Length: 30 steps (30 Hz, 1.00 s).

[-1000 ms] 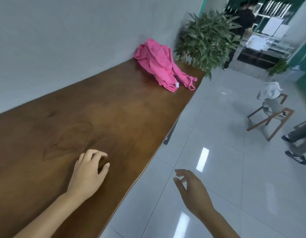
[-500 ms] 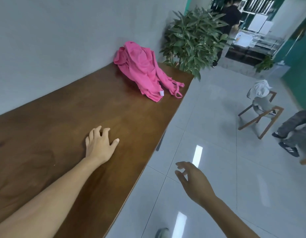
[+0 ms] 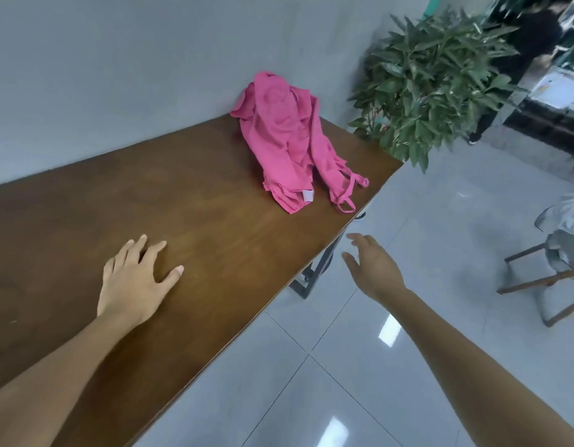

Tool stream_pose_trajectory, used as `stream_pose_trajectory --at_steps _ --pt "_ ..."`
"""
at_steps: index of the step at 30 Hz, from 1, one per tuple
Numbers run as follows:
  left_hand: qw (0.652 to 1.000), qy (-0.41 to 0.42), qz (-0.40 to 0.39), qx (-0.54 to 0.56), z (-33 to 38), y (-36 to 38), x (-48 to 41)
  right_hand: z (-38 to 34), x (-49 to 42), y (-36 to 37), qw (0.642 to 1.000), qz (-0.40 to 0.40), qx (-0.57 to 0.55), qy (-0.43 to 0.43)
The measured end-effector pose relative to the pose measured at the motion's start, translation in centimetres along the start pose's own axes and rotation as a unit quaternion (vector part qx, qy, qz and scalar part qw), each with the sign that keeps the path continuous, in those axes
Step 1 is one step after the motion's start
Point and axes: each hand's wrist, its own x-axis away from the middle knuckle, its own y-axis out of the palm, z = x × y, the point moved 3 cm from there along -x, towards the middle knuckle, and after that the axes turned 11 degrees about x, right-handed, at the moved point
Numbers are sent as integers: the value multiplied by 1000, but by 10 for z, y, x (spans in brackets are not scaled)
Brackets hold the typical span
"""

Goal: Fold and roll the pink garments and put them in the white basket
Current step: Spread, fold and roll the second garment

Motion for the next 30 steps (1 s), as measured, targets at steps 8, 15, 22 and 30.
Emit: stream_pose_trajectory --at_steps 8,15,22,30 --pt "1000 -21 10 1 3 -2 0 22 -134 -4 999 -6 24 -21" --pt "1000 -23 11 0 3 -2 0 10 -170 19 996 -3 83 15" --pt "999 -27 16 7 4 -4 1 11 -180 -3 994 30 93 45" --pt "1000 -20 10 -9 3 -4 1 -51 -159 -116 966 249 15 -65"
